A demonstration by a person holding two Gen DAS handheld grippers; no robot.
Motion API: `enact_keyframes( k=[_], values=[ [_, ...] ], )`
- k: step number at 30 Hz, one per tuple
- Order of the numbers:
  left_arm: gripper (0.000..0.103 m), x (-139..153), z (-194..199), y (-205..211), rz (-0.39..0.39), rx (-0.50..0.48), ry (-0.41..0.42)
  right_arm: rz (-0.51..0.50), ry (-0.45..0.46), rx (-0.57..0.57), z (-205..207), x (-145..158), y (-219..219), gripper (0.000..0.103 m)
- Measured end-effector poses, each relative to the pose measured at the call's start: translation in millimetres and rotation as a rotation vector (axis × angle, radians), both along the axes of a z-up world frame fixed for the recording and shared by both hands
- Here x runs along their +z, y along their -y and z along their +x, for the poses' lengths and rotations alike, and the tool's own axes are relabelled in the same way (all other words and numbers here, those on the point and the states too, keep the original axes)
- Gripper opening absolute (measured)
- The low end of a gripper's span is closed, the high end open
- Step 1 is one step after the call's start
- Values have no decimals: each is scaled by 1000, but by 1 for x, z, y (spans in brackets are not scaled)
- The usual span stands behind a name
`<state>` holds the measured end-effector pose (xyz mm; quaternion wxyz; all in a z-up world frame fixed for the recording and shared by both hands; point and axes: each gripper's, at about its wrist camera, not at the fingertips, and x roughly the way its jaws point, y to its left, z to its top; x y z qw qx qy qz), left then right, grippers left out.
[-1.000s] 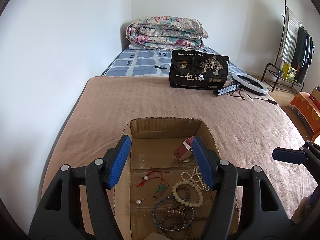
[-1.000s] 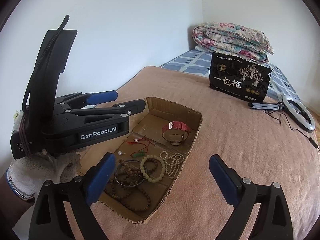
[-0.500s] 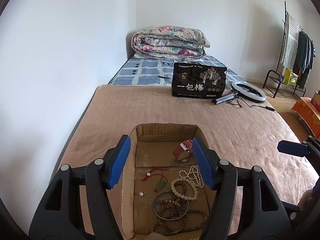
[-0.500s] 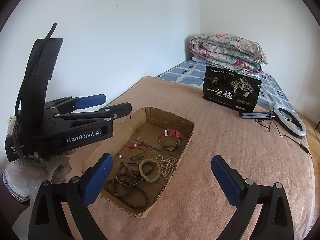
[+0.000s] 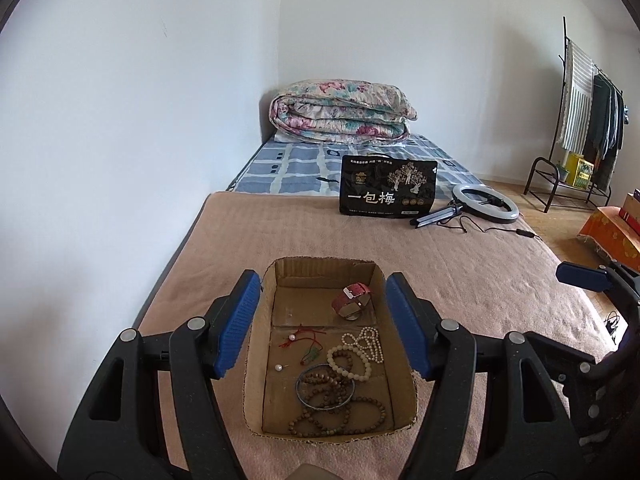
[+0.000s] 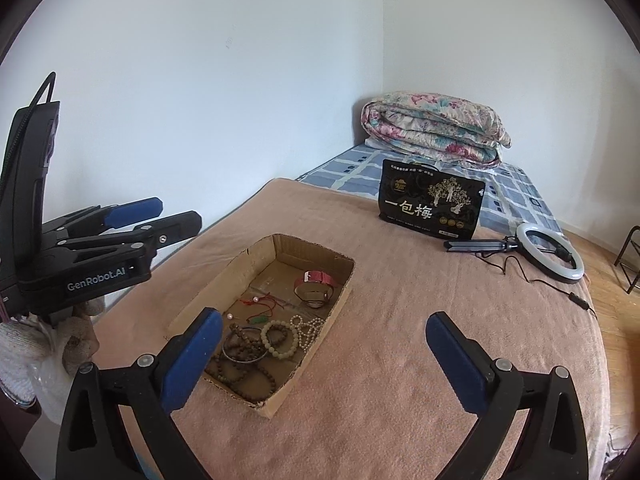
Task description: Organize jewelry
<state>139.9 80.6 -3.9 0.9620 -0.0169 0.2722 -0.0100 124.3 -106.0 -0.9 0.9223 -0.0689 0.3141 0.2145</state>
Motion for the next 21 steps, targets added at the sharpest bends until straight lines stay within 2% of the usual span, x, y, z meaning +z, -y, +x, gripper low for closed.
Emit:
enact_keyframes(
  k=[1,9,13,17,19,21],
  values=[
    [78,2,-4,1,0,7,6,-5,9,-4,-2,1,3,103],
    [80,12,-36,15,-4,14,14,-32,47,-49,-21,10,26,103],
    [86,13,-50,23,-10,14,14,-39,51,-86,-28,12,39,103],
    [88,13,-60,33,17,10,7,-45,55,-123,-32,14,51,103],
    [98,13,-64,37,27,4,1,-47,52,-141,-31,13,56,103],
    [103,14,-66,39,32,16,5,-51,44,-160,-30,11,61,103]
  ],
)
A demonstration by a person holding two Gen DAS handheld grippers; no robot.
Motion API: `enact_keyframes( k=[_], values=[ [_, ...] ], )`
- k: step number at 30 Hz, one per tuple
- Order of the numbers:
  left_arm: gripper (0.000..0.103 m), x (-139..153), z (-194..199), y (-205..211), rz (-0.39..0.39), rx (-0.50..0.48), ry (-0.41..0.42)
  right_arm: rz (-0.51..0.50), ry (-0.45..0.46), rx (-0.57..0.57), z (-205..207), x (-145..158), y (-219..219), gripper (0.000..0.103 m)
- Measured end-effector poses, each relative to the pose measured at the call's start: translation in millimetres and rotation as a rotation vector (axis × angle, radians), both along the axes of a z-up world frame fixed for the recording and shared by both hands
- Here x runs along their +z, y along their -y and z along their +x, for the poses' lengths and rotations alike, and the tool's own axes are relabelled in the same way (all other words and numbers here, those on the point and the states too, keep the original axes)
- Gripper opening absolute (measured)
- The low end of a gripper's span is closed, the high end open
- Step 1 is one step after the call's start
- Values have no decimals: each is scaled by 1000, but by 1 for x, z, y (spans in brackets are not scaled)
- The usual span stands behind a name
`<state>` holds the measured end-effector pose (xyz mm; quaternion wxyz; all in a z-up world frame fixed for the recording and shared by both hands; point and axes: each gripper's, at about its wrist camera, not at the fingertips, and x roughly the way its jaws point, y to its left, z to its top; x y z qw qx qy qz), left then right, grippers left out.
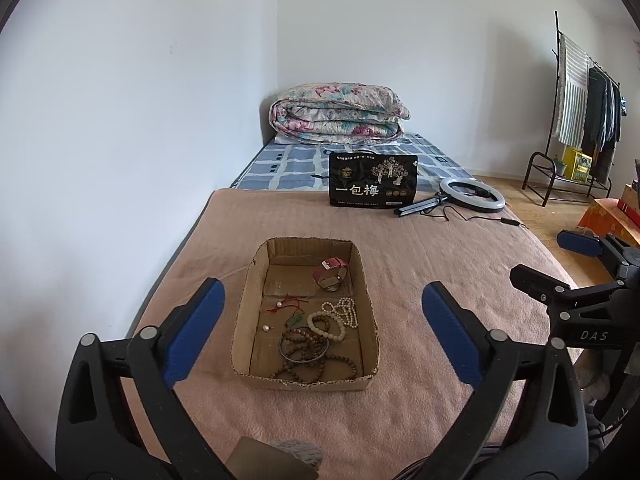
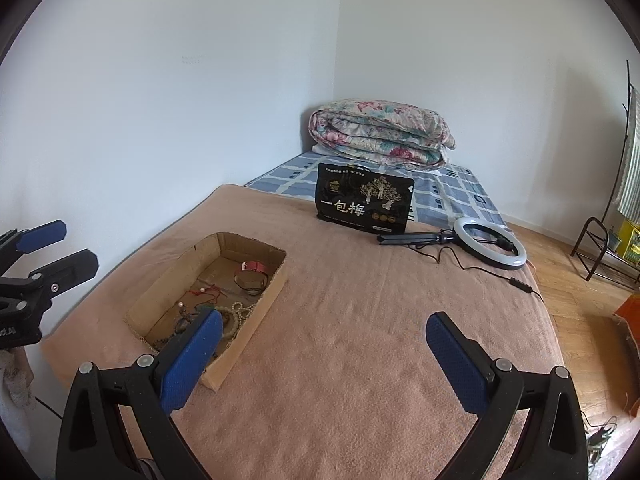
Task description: Organize jewelry
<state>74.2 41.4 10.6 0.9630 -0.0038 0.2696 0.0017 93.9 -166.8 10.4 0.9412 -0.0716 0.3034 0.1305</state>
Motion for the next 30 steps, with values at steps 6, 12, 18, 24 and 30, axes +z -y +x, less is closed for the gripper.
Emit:
enact_keyframes(
  k=[6,12,18,24,30],
  values=[
    [103,1,-5,3,3,37,-9,13,-15,-37,2,-5,14,103],
    [103,2,-10,0,-5,57,-16,22,-7,-57,-2,-8,22,103],
    [103,3,-14,0,13,64,-18,31,-8,-66,-3,-9,23,103],
    [103,2,-14,0,7,63,-16,32,-1,-73,-5,-7,25,103],
    [103,7,-17,0,7,62,-12,34,1,-73,-7,-4,26,103]
  ],
)
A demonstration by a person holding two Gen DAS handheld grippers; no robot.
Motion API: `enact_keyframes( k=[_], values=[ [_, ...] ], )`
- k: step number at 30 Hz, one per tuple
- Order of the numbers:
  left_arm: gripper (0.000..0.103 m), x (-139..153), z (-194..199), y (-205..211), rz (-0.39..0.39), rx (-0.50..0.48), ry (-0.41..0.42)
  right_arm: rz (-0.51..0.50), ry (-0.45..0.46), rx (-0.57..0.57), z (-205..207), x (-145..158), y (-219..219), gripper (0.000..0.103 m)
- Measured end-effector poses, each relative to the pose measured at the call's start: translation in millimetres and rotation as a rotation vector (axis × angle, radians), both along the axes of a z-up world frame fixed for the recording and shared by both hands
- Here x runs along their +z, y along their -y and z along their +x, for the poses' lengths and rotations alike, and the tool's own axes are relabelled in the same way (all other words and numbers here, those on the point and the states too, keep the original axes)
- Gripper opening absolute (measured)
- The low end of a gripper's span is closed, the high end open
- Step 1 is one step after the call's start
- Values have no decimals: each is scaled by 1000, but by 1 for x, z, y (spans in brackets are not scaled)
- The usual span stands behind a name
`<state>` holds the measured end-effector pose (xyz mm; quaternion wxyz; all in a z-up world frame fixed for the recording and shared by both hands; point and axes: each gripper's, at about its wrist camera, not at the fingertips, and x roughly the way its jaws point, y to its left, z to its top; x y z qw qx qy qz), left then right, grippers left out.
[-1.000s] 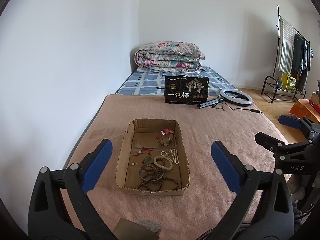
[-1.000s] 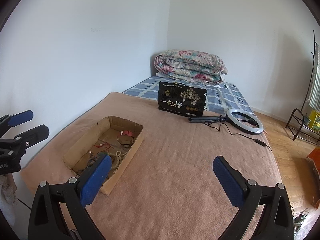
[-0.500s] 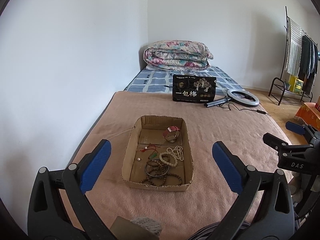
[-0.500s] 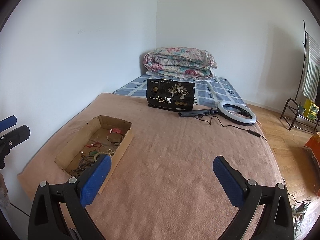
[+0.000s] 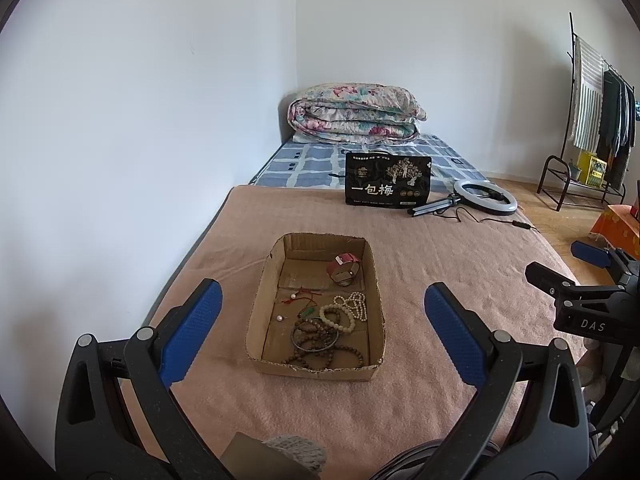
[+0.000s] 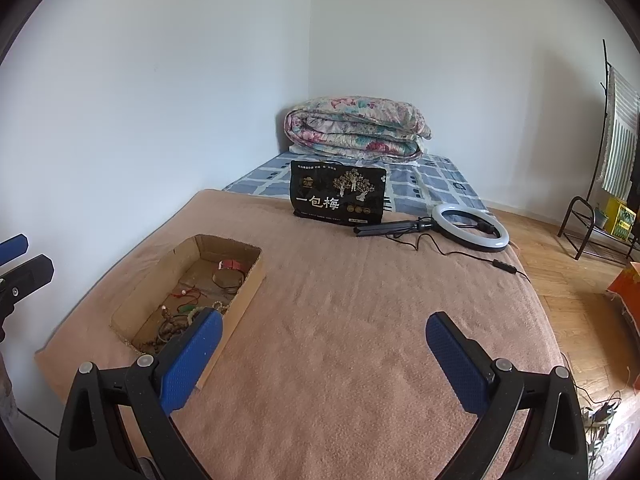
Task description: Organize jewelry
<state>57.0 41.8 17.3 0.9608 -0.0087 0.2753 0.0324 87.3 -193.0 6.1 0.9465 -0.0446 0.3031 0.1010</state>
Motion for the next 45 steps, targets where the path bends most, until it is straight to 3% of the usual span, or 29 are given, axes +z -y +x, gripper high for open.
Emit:
enact_keyframes(
  k=[45],
  values=[
    [103,6,-2,-4,19,6,2,23,-5,-27,-3,2,2,103]
  ],
)
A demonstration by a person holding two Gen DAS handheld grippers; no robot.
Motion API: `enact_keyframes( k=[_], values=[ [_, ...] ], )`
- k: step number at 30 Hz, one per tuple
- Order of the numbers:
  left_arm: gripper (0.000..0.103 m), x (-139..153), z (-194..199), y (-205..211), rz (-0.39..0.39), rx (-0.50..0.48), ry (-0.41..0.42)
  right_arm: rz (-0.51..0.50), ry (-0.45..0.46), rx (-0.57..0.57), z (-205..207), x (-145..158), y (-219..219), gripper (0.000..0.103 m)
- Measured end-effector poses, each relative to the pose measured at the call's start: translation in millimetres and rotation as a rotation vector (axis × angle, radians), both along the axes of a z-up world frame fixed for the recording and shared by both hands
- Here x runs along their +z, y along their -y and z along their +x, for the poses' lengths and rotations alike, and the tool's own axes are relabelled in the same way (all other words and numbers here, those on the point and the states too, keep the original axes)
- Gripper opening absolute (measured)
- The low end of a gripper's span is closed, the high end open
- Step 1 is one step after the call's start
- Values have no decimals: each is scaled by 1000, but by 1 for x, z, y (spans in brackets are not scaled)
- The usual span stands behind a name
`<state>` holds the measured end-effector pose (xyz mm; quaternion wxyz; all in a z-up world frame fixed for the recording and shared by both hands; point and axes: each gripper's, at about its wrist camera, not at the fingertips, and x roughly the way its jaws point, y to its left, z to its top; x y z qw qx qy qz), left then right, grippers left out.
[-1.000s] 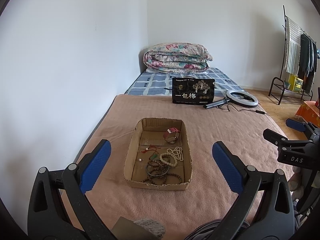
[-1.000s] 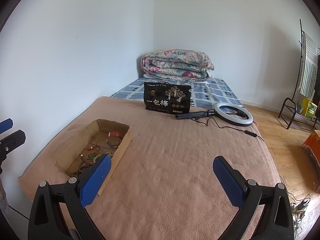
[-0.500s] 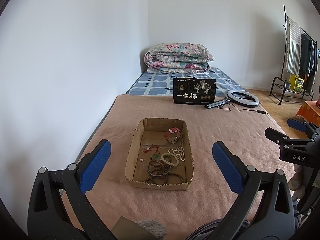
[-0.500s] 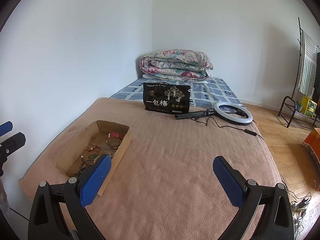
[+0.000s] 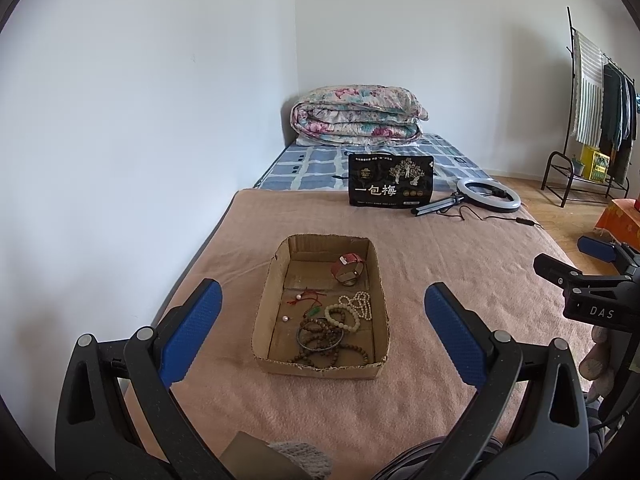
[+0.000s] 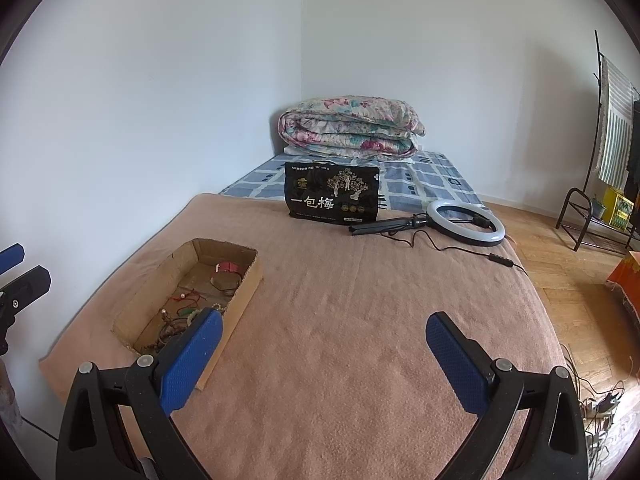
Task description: Organize jewelry
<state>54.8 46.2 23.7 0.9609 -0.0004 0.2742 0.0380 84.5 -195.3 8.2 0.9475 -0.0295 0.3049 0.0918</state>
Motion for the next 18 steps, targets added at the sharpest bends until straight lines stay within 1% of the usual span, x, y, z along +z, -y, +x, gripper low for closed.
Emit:
enact_keyframes(
  k=[10,18],
  values=[
    [103,-2,-2,2,4,0,2,2,-2,-7,0,-1,3,103],
    [103,-3,-2,1,28,9,24,5,-4,-11,-2,-3,6,103]
  ],
)
